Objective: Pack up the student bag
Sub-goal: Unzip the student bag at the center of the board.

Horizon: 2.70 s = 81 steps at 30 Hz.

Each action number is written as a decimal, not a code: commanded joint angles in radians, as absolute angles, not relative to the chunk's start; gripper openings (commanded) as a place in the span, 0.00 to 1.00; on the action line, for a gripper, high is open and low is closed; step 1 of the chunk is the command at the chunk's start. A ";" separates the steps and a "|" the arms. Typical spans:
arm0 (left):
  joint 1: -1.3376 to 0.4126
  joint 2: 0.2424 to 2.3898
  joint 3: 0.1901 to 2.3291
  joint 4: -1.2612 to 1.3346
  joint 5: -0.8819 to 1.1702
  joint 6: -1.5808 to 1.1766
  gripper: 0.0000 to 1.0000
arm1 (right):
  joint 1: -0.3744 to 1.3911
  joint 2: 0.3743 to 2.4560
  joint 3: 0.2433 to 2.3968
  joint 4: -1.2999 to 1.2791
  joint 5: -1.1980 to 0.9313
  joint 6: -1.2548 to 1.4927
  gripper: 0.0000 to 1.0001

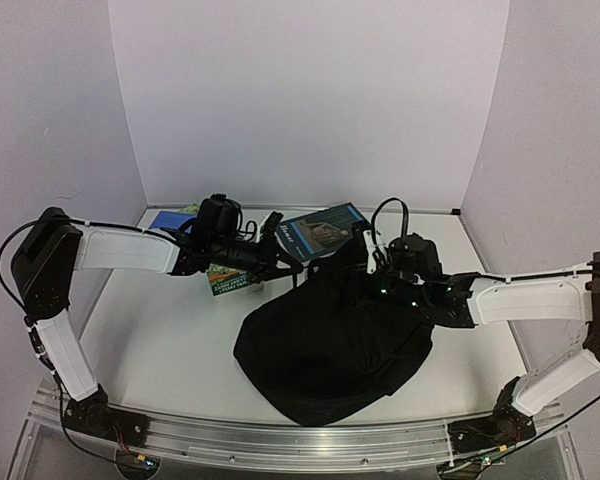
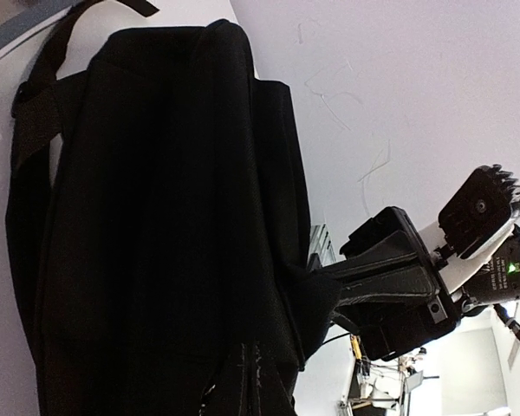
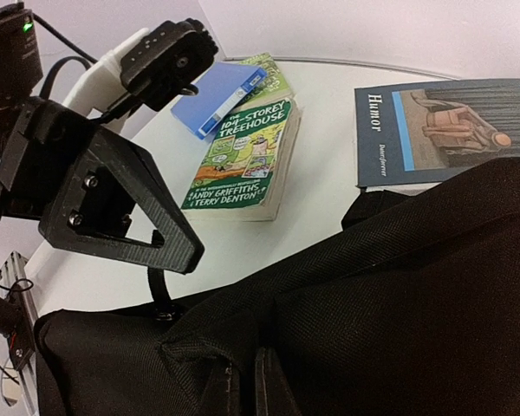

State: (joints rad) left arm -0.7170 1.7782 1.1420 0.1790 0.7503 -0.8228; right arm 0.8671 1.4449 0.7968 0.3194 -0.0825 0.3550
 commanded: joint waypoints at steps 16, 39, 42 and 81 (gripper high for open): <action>-0.672 1.439 1.059 0.006 0.523 -0.740 0.00 | 0.871 1.394 0.747 0.431 0.167 0.469 0.00; -0.670 1.357 0.865 -0.078 0.382 -0.801 0.00 | 0.869 1.604 0.954 0.088 0.690 0.981 0.00; -0.670 1.350 0.826 -0.049 0.394 -0.827 0.00 | 0.869 1.648 1.003 0.034 0.719 1.033 0.00; -0.642 1.141 0.775 -0.198 0.261 -0.849 0.77 | 1.037 1.730 1.173 0.238 -0.102 0.363 0.77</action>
State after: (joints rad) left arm -0.6658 1.2180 0.7703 -0.0441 0.3773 -0.8668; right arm 1.0007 1.6950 1.0756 0.2136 -0.1069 0.4208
